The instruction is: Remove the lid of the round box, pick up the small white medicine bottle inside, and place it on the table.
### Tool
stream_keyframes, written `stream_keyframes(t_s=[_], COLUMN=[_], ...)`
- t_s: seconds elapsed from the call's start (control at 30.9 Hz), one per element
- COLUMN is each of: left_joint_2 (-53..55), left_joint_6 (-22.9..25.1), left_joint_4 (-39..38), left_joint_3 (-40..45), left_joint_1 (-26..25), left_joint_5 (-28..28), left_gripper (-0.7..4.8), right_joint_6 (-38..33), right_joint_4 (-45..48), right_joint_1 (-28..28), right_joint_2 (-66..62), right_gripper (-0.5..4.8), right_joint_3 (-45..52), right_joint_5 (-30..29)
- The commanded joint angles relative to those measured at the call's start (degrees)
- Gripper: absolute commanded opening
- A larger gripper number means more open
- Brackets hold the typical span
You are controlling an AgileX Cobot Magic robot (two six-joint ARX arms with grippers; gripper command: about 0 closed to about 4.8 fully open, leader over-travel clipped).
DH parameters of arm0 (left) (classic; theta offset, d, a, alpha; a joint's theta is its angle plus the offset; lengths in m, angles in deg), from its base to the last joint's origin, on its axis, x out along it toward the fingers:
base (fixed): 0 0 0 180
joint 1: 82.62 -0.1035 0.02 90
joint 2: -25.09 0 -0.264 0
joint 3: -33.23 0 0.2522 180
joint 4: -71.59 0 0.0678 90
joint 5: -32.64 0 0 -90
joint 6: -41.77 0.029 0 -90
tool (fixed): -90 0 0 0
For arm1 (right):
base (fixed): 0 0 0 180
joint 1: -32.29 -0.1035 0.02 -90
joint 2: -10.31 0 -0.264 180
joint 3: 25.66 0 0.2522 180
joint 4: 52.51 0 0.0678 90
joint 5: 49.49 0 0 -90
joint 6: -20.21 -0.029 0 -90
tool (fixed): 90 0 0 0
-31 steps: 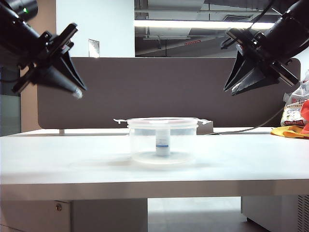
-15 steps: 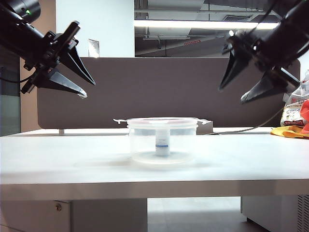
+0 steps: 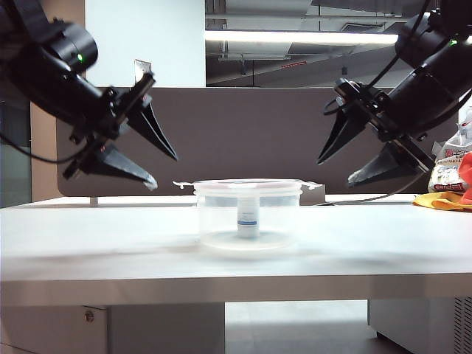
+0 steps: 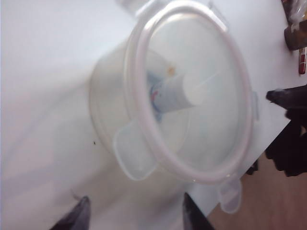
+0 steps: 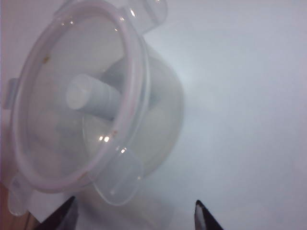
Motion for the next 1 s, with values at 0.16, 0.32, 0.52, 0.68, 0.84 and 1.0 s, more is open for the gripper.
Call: stream_keyframes(t_s=[0.16, 0.32, 0.52, 0.68, 0.84, 1.0], left_joint_2=[3.69, 4.79, 4.81, 5.51, 6.36, 6.73], left_joint_6=[-2.54, -5.38, -7.65, -8.31, -8.44, -8.24], left_joint_4=[3.56, 7.21, 10.80, 11.93, 12.31, 12.52], left_joint_3=[-0.17, -0.17, -0.17, -0.17, -0.17, -0.17], left_joint_1=[0.70, 0.72, 0.72, 1.36, 1.62, 1.62], left_joint_5=[1.75, 4.28, 4.55, 4.70, 4.70, 4.72], left_gripper=[2.50, 2.48, 2.12, 2.09, 2.03, 1.11], right_joint_6=[-2.01, -3.17, -3.52, -3.54, -3.54, -3.54], right_joint_4=[2.71, 4.46, 4.81, 4.92, 5.01, 4.94], right_joint_1=[-0.63, -0.70, -0.70, -0.70, -0.70, -0.70], right_joint_2=[-0.31, -0.46, -0.46, -0.46, -0.46, -0.46], right_gripper=[3.05, 3.05, 2.63, 2.63, 2.63, 2.63], right_joint_3=[-0.15, -0.15, -0.15, -0.15, -0.15, -0.15], right_joint_5=[-0.48, -0.79, -1.55, -1.53, -1.53, -1.53])
